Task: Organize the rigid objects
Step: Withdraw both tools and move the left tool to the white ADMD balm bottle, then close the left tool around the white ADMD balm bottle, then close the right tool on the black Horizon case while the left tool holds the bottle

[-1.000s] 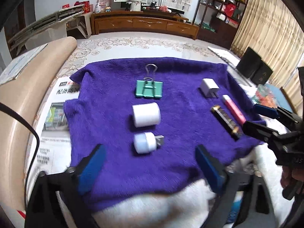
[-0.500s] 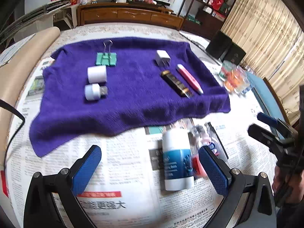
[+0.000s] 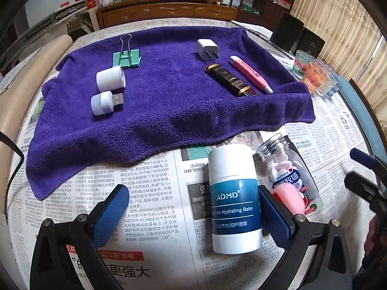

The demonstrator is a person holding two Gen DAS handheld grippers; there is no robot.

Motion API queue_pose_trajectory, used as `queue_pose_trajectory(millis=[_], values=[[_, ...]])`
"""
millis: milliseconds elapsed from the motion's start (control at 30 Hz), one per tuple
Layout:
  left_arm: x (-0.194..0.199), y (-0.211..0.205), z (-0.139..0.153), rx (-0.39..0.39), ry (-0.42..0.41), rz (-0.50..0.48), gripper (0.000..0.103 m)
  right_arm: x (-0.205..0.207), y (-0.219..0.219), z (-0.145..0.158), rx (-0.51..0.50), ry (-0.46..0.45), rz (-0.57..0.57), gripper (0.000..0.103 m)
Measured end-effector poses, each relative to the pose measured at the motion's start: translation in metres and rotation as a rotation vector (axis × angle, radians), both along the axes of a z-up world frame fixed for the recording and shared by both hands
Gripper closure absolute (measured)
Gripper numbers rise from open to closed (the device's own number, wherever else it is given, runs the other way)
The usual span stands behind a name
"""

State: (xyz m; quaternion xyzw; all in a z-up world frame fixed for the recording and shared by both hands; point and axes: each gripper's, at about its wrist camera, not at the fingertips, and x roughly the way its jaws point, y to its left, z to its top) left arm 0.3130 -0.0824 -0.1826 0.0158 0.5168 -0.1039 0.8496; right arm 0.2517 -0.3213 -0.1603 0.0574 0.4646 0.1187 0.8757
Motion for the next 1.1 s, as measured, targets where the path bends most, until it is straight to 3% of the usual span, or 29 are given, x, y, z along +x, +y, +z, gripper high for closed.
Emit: queue_pose_trajectory(millis=[133,233,667,833,867,1100], values=[[-0.004,-0.001,0.001,0.011,-0.023,-0.003,0.002,-0.003,0.004,-0.001,-0.004,0.005,0.020,0.000],[-0.008,-0.003,0.002,0.016,-0.043,-0.024,0.010,-0.007,0.008,-0.001,-0.019,-0.002,0.037,0.000],[-0.018,-0.019,0.008,0.040,-0.083,-0.078,0.057,-0.013,0.017,-0.002,-0.043,0.006,0.075,0.000],[-0.017,-0.019,0.007,0.042,-0.103,-0.082,0.062,-0.012,0.017,-0.004,-0.047,0.016,0.077,0.000],[-0.017,-0.019,0.007,0.042,-0.102,-0.086,0.069,-0.012,0.017,-0.004,-0.048,0.018,0.076,0.000],[-0.022,-0.011,0.008,0.020,-0.104,-0.069,0.069,-0.009,0.018,-0.010,-0.046,0.031,0.065,0.000]])
